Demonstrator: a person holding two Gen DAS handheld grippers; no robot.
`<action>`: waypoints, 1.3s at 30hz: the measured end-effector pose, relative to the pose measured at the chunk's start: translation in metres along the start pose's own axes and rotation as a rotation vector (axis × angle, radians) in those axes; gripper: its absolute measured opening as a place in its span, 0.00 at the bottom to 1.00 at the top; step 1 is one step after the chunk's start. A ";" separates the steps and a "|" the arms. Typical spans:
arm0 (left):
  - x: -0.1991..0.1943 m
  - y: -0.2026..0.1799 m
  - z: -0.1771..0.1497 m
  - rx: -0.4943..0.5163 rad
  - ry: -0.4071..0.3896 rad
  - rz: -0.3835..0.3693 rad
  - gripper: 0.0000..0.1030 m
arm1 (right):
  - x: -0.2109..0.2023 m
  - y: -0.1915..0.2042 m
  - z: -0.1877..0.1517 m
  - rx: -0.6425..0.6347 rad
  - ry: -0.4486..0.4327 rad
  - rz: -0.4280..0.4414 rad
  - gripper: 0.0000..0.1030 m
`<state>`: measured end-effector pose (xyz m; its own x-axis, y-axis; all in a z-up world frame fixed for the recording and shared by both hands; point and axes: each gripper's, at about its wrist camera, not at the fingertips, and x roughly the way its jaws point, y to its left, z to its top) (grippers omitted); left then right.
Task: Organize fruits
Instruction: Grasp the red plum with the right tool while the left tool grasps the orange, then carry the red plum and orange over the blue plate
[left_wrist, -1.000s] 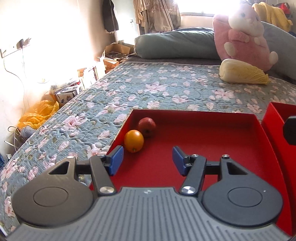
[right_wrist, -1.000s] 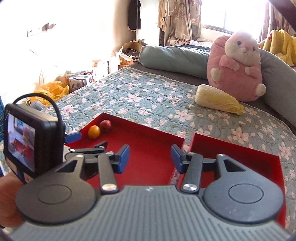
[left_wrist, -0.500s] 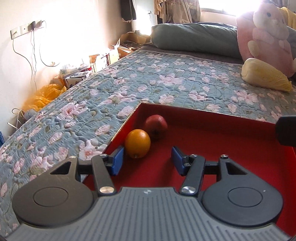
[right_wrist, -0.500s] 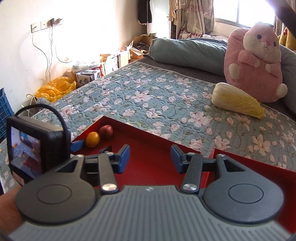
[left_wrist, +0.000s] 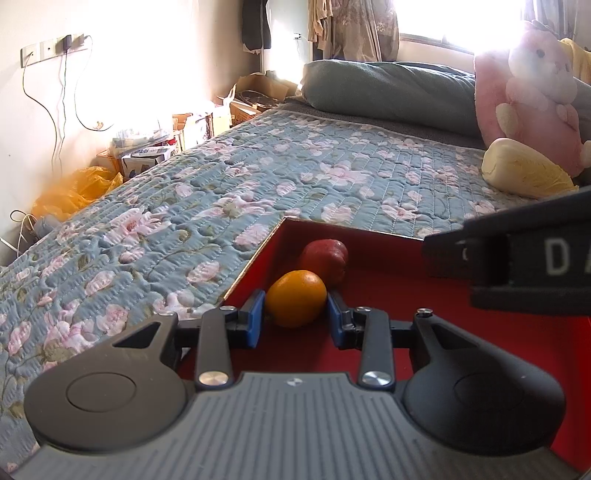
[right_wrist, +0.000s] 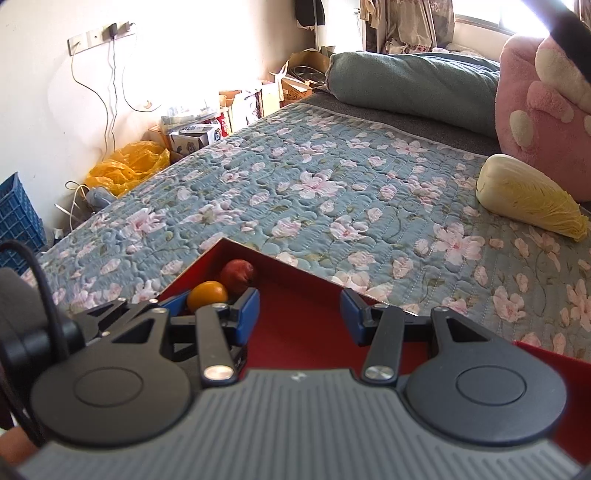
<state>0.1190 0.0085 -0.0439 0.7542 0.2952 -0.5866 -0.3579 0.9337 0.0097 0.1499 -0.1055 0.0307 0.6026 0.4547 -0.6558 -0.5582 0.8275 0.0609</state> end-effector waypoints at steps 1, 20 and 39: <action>-0.001 0.001 -0.001 -0.004 0.000 0.003 0.40 | 0.003 0.001 0.001 0.000 0.003 0.005 0.50; -0.018 0.006 -0.013 -0.026 0.006 0.016 0.40 | 0.081 0.035 0.013 -0.061 0.120 0.142 0.50; -0.049 0.016 -0.016 -0.023 0.035 -0.049 0.40 | 0.006 0.031 -0.005 -0.040 0.055 -0.072 0.34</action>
<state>0.0677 0.0055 -0.0278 0.7515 0.2417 -0.6139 -0.3339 0.9419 -0.0379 0.1339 -0.0790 0.0246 0.6103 0.3751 -0.6977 -0.5375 0.8431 -0.0170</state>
